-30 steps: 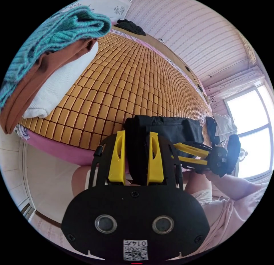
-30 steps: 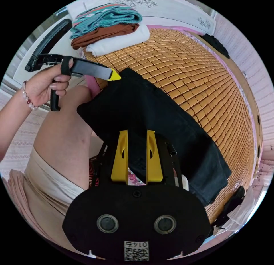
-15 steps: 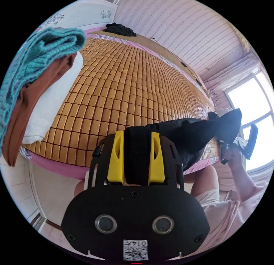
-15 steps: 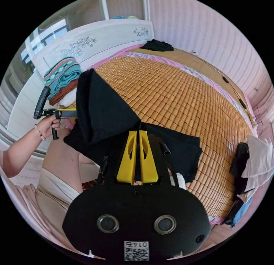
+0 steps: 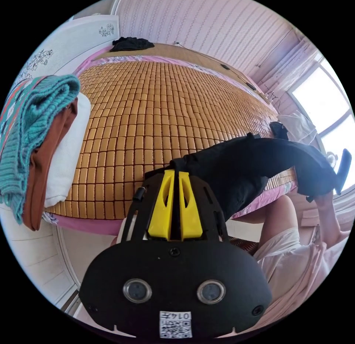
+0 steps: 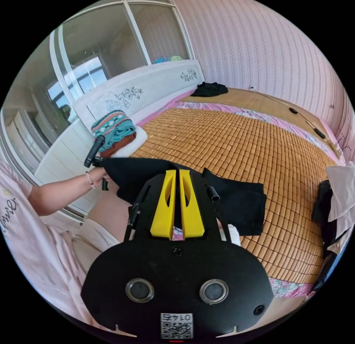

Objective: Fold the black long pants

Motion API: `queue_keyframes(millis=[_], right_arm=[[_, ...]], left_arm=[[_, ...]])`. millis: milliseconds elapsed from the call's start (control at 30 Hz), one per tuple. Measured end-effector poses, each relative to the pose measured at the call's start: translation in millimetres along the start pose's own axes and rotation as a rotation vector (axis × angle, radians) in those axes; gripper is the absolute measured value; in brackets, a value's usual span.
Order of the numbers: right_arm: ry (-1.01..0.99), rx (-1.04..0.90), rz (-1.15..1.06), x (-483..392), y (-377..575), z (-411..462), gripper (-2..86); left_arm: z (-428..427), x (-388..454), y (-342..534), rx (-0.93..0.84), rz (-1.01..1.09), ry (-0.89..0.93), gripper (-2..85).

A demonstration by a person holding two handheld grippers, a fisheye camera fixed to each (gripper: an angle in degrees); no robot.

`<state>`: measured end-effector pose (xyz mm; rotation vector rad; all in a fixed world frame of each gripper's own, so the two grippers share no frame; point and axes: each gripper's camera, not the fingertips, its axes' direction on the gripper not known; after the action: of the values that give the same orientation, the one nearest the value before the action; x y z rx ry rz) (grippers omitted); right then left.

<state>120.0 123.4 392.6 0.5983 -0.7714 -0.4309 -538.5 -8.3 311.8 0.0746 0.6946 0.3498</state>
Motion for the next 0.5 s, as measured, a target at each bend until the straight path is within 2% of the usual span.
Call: queue_keyframes(millis=[233, 367, 500], right_arm=[[-0.127, 0.075, 0.129, 45, 13, -66, -0.3], [-0.080, 0.158, 0.171, 67, 13, -107, -0.2], [-0.012, 0.344, 0.237, 110, 3, -187, -0.2]], left_arm=[[-18, 23, 10, 0.061, 0.032, 0.028, -0.9], [-33, 39, 3, 0.131, 0.069, 0.062, -0.9], [-66, 67, -17, 0.248, 0.163, 0.067, -0.9]])
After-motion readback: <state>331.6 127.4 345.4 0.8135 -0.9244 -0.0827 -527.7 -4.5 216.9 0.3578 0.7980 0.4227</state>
